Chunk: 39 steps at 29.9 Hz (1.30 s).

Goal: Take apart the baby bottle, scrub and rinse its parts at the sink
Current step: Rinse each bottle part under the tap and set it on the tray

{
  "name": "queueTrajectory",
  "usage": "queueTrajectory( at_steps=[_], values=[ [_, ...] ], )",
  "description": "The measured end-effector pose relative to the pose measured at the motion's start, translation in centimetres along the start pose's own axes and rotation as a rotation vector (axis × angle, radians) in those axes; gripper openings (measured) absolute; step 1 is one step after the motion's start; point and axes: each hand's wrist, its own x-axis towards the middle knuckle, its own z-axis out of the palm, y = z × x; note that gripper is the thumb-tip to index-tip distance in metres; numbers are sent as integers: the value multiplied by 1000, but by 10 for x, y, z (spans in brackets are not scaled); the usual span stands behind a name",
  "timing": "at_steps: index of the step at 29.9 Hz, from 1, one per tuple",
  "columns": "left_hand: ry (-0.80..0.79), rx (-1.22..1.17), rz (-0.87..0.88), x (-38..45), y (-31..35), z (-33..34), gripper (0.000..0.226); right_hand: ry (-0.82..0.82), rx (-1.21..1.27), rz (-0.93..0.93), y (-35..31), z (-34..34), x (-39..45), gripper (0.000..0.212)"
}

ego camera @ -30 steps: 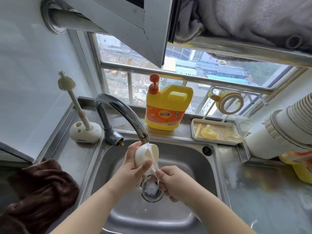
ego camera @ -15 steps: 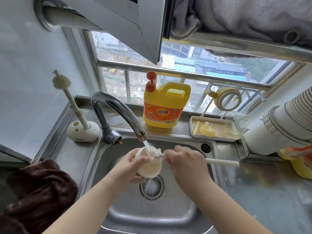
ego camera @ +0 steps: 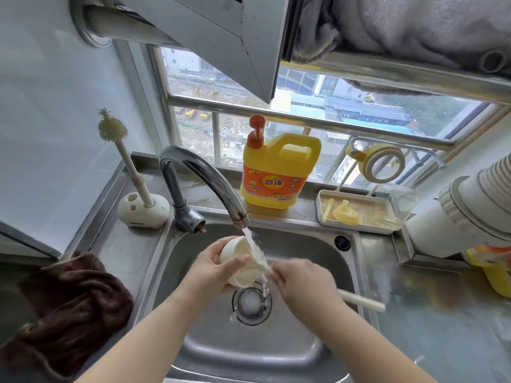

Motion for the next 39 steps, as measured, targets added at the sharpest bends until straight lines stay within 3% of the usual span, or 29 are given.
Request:
queueTrajectory(
  at_steps=[2, 4, 6, 9, 13, 14, 19, 22, 24, 27, 29, 33, 36, 39],
  values=[
    [-18, 44, -50, 1, 0, -1, 50, 255, -247, -78, 2, -6, 3, 13],
    [-48, 47, -67, 2, 2, -1, 47, 325, -312, -111, 2, -9, 3, 18],
    [-72, 10, -41, 4, 3, -1, 49, 205, -176, -37, 0, -7, 3, 13],
    [-79, -42, -6, 5, 0, 3, 65, -148, 156, 91, 2, 1, -2, 28],
    [-81, -56, 15, 5, 0, 9, 73, -376, 739, 266, -2, 5, -8, 33],
    [-79, -61, 14, 5, 0, 11, 71, -393, 772, 276, -1, 4, -8, 33],
    [-80, -64, -64, 6, -1, 12, 37, -154, 258, 65, 4, -3, -11, 27],
    [-62, 42, -61, 6, 1, 7, 56, -48, 0, -5, 4, -15, -9, 25],
    [-89, 176, -61, 4, 2, 6, 65, 124, -200, -110, 6, -18, -4, 10],
    [-161, 199, -73, 6, 2, 7, 57, 191, -336, -97, 11, -20, 4, 28],
    [-166, 87, -78, 11, 1, 6, 70, 145, -251, -51, 10, -14, 4, 13],
    [-111, -83, -35, 13, -4, 7, 77, -258, 270, 120, 9, -4, 3, 27],
    [-87, -186, -38, 13, -7, 6, 74, -281, 439, 113, 5, 2, 1, 30],
    [-103, -161, -69, 12, -2, 6, 58, -243, 288, 50, 7, 0, -1, 34]
  ],
)
